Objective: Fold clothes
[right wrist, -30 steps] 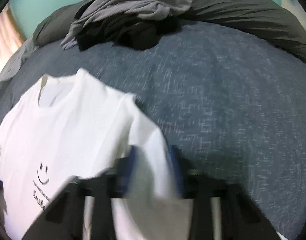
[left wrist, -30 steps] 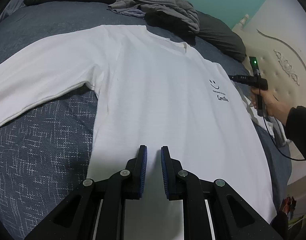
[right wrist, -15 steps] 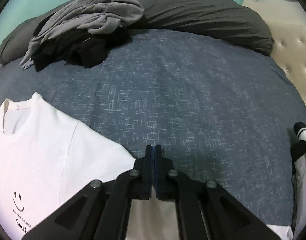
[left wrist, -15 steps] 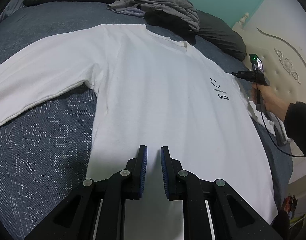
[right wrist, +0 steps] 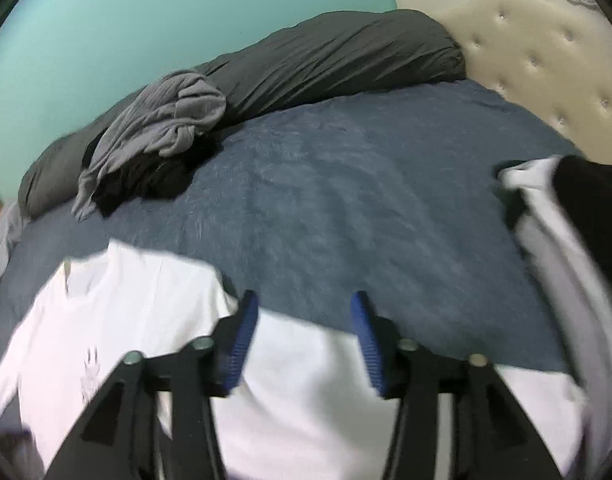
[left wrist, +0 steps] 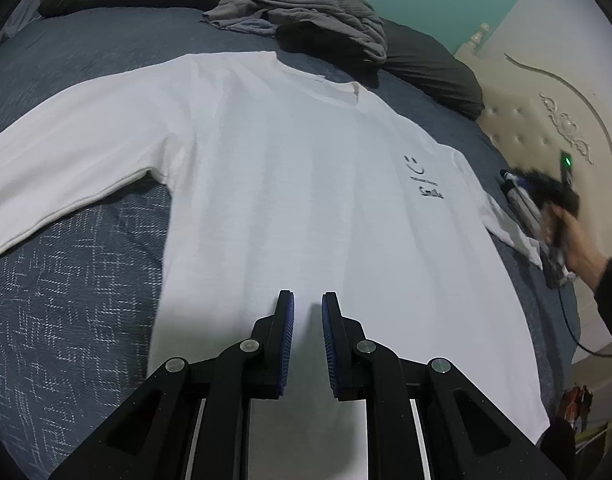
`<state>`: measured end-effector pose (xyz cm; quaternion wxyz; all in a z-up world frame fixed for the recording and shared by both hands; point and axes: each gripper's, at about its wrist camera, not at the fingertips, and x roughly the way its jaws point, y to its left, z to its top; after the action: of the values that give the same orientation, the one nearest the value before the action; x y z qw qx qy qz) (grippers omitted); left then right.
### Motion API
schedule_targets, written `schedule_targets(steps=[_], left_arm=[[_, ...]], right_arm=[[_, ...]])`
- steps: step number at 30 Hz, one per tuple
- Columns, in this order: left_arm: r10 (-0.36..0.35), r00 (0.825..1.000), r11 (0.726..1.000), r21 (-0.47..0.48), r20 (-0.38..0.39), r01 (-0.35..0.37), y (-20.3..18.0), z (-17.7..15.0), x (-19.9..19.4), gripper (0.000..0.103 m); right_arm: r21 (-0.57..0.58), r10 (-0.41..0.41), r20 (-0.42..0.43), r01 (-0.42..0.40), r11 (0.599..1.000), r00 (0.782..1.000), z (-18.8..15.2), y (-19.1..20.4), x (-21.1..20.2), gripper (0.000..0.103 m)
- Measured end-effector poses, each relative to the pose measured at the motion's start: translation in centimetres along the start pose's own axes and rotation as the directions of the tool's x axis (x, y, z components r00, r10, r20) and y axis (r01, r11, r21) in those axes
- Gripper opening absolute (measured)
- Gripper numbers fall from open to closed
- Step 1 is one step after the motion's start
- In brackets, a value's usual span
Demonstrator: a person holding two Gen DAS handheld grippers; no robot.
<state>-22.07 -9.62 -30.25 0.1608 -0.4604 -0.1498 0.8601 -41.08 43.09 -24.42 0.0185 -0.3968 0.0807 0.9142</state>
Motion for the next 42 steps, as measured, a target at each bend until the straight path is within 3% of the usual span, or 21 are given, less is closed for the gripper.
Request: schedule_targets(steps=[2,6,10,14,18,21,30,32,34,36,42], left_arm=[[-0.005,1.000,1.000,0.009,0.003,0.005,-0.5,0.0,-0.1,0.016],[-0.015,1.000,0.999,0.029,0.005,0.014,-1.5,-0.1,-0.3,0.016],[-0.023,1.000,0.999,0.046,0.009,0.022,-2.4,-0.1,-0.4,0.017],[-0.026,1.000,0.998,0.063,0.012,0.025,-3.1,0.0,-0.4,0.017],[-0.026,1.000,0.998,0.059,0.010,0.025,-3.0,0.0,-0.4,0.017],[-0.025,1.000,0.998,0.057,0.007,0.024,-2.9,0.1,-0.2,0.017],[-0.015,1.000,0.998,0.054,0.003,0.015,-2.5,0.0,0.0,0.018],[-0.014,1.000,0.998,0.056,0.000,0.014,-2.6,-0.1,0.1,0.018],[-0.014,1.000,0.998,0.057,-0.004,0.015,-2.6,-0.2,0.3,0.018],[-0.016,1.000,0.998,0.058,-0.005,0.017,-2.6,-0.2,0.3,0.018],[-0.018,1.000,0.998,0.059,0.000,0.018,-2.5,-0.1,0.0,0.018]], right_arm=[[-0.001,-0.038,-0.013,0.038,0.999,0.999,-1.3,-2.3,-2.5,0.054],[0.113,-0.159,-0.074,0.167,0.979,0.984,-4.4,-7.5,-5.9,0.056],[0.126,-0.216,-0.099,0.227,0.966,0.971,-7.1,-9.0,-7.8,0.056],[0.114,-0.288,-0.150,0.306,0.945,0.946,-9.3,-9.6,-7.4,0.058],[0.193,-0.357,-0.226,0.401,0.896,0.906,-11.0,-11.1,-6.2,0.058],[0.245,-0.372,-0.268,0.436,0.866,0.889,-11.7,-12.1,-5.2,0.058],[0.358,-0.358,-0.230,0.421,0.833,0.905,-11.0,-13.8,-3.2,0.058],[0.347,-0.375,-0.206,0.426,0.835,0.904,-10.8,-13.4,-3.2,0.047],[0.296,-0.403,-0.178,0.440,0.848,0.898,-10.4,-12.6,-3.4,0.017],[0.267,-0.418,-0.140,0.441,0.857,0.898,-10.0,-12.0,-4.0,0.008],[0.260,-0.408,-0.007,0.395,0.881,0.913,-7.8,-11.2,-7.2,0.003]])
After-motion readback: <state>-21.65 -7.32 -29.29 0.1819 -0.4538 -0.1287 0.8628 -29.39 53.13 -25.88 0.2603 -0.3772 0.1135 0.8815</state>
